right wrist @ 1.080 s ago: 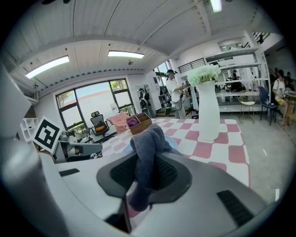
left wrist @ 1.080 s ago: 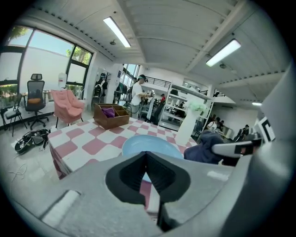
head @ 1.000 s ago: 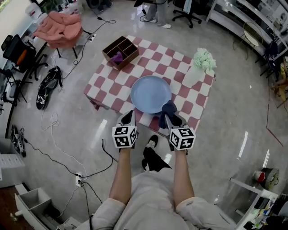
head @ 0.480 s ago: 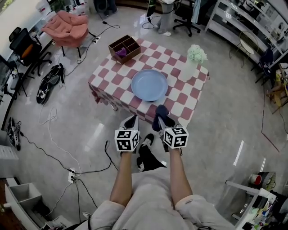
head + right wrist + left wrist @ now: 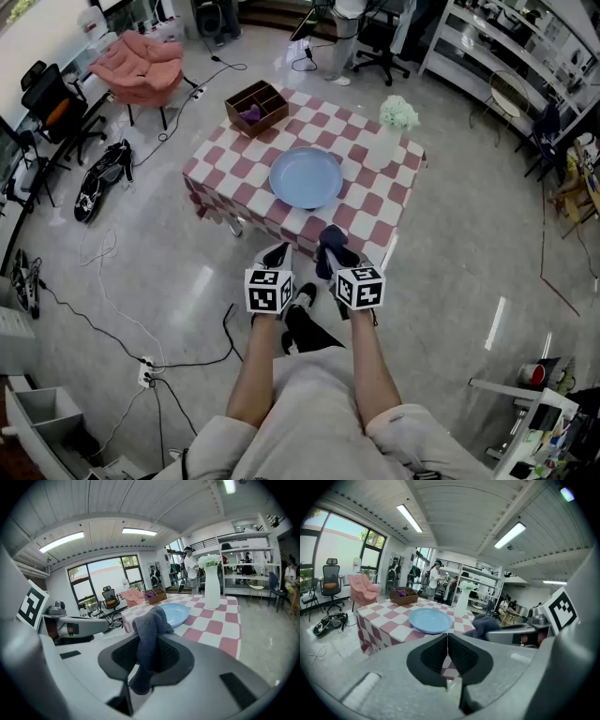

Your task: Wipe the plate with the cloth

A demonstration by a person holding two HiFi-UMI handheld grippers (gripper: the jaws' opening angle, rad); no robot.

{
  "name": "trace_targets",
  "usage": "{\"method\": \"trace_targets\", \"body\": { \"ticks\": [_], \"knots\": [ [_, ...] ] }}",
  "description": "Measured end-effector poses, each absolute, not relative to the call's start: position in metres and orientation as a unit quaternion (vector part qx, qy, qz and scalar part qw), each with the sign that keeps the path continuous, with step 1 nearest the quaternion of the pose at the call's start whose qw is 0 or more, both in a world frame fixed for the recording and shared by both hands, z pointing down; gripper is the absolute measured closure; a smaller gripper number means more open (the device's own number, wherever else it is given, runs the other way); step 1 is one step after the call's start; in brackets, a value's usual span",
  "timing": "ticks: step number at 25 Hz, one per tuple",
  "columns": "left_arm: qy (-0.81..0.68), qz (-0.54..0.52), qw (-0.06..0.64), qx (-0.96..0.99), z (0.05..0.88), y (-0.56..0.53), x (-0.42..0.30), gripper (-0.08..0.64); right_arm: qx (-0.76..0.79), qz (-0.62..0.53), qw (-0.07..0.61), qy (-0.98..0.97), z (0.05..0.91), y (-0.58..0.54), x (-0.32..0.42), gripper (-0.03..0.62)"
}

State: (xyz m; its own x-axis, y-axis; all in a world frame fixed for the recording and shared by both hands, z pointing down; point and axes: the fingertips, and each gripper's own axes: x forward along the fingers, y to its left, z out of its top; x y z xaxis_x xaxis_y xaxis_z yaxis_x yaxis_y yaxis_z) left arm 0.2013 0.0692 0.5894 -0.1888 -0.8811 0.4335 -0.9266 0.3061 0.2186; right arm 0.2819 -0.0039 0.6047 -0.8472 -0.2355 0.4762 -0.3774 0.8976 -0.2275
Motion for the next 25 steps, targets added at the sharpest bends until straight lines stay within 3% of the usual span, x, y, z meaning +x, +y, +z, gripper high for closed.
{"method": "trace_targets", "body": {
  "ticks": [25],
  "knots": [
    [-0.766, 0.054, 0.249, 0.591, 0.588, 0.077, 0.213, 0.549, 0.160, 0.137, 0.240, -0.948, 0.605, 0.008, 0.292, 0.518]
  ]
}}
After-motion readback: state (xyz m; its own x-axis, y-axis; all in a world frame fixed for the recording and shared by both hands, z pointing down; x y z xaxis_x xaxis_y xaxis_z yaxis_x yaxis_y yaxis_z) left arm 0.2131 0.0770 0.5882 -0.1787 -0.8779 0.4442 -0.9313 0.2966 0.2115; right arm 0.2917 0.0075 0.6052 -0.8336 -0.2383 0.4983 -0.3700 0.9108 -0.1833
